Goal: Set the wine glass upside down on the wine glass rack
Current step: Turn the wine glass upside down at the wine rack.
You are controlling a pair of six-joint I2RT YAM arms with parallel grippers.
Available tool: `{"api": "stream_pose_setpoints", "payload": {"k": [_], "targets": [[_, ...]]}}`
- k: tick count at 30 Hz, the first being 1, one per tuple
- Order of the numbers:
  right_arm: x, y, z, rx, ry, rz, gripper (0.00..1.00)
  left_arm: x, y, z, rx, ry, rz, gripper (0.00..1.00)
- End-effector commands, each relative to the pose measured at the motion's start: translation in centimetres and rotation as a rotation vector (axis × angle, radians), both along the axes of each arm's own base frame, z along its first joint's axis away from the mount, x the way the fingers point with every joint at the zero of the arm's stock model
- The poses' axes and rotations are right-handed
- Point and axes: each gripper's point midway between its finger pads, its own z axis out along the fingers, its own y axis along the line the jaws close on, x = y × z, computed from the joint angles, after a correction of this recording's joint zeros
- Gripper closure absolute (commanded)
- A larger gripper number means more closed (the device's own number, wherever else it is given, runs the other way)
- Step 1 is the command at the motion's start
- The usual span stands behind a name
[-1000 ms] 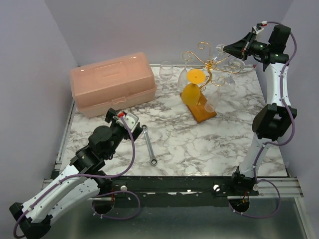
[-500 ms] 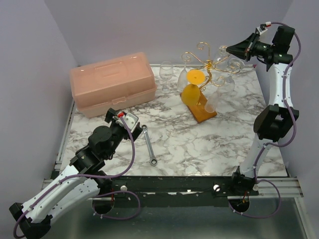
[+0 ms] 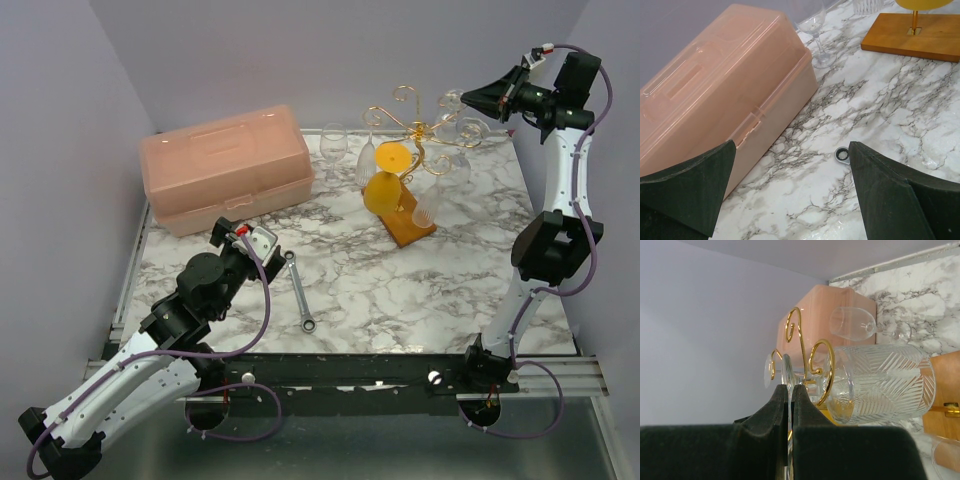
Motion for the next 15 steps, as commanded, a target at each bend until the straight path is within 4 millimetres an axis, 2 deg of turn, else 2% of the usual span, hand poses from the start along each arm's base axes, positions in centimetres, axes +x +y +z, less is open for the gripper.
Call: {"api": "stream_pose_setpoints", "payload": {"k": [1,15], "targets": [[-1.1,0.1,4.0,-0.013,-0.114,0.004,1.00,0.0,-0.3,0.6,-0.022,-0.016,-0.019,0.01],[0.2,-0.3,3.6,-0.001,-0.112,-0.010,1.00,0.1,-0.3,0.5,-0.018,-0.014,-0.015,0.01]]}}
